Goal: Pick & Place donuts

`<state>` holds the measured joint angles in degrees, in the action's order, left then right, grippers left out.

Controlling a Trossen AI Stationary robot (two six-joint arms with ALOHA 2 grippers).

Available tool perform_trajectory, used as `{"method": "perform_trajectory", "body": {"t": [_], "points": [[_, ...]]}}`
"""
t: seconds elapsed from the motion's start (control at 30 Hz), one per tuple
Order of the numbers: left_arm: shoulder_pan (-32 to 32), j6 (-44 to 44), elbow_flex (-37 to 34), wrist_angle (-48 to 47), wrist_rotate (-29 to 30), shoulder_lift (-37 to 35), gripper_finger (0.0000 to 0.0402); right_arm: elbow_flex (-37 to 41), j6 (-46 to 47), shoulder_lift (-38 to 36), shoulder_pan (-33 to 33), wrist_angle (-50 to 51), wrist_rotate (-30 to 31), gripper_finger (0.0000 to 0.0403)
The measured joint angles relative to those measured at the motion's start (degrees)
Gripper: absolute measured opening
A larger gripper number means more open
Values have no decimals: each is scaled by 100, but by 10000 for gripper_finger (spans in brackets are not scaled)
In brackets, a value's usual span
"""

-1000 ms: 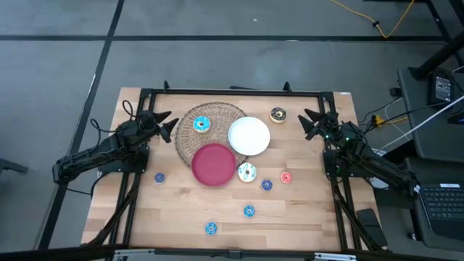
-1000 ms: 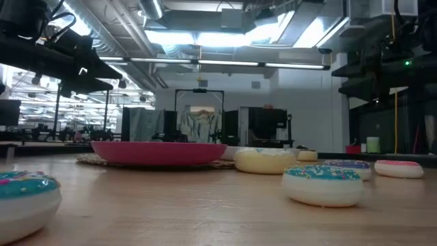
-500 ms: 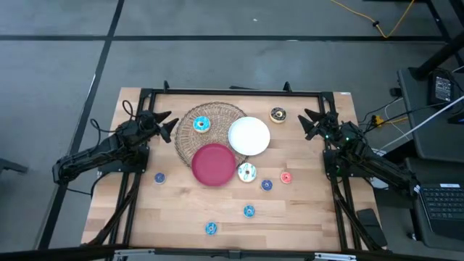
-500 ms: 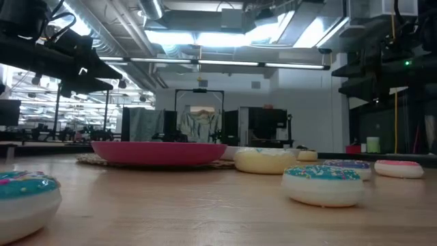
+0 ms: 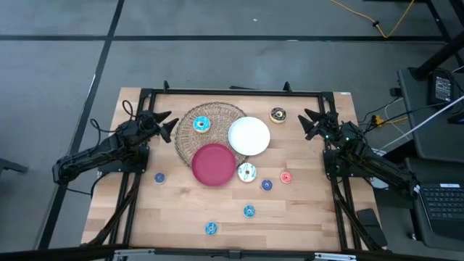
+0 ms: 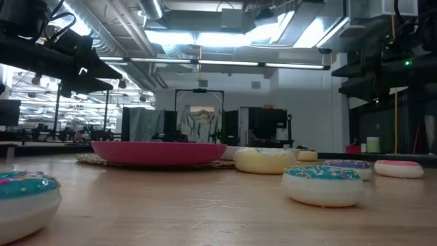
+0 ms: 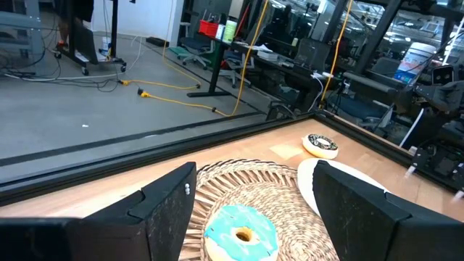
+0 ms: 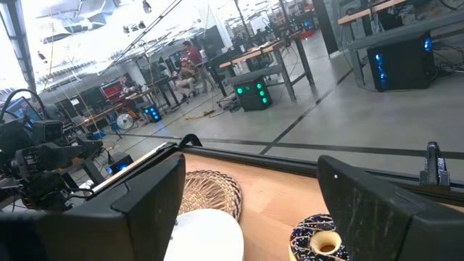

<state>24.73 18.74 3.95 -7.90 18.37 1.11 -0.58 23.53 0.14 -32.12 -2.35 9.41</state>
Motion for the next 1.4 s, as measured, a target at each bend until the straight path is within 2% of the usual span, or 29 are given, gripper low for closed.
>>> {"method": "perform_trajectory", "body": {"t": [1.1, 1.23, 1.4], "points": [[1, 0, 0, 0, 0, 2, 267, 2, -31, -1, -1, -7, 0, 313], [0, 0, 2, 0, -1, 0, 267, 0, 326, 0, -2, 0, -32, 313], [2, 0, 2, 0, 0, 2, 267, -196, -64, 23, 0, 35, -44, 313]]}}
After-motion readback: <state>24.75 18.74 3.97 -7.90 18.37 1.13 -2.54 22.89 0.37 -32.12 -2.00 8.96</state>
